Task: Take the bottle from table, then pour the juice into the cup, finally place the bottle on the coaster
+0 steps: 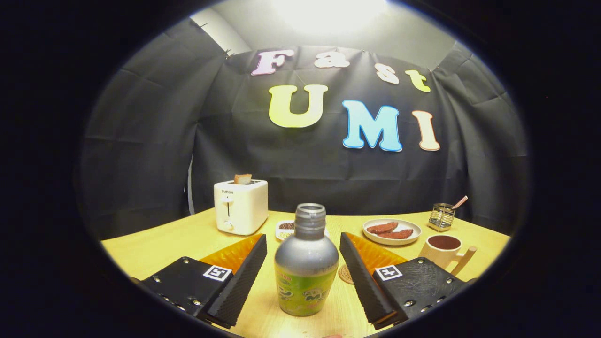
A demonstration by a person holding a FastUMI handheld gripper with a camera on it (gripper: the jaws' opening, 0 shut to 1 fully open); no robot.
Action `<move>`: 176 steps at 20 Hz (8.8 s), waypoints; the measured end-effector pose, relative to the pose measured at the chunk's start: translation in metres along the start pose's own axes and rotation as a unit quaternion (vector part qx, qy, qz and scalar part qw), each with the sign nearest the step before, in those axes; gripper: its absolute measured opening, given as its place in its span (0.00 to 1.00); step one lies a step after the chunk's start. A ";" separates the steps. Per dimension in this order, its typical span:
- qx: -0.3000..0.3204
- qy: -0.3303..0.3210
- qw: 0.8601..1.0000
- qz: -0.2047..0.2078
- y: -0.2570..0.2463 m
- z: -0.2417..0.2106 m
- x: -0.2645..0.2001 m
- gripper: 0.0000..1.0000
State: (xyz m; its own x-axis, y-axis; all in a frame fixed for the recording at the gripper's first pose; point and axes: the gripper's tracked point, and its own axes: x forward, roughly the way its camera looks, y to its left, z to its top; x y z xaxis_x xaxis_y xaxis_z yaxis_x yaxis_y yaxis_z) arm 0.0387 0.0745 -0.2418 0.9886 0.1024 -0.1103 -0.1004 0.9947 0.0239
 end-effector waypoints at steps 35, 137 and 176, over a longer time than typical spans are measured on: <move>0.287 -0.056 0.955 -0.044 -0.100 0.044 0.018 0.77; 0.837 -0.134 0.528 -0.052 -0.157 0.048 0.050 0.76; 0.866 -0.129 0.480 -0.055 -0.159 0.044 0.054 0.76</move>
State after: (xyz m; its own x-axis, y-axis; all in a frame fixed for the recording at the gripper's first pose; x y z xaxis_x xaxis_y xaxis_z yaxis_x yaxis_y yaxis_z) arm 0.1128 -0.0787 -0.2077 0.9805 -0.1775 -0.0839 -0.0236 -0.5310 0.8470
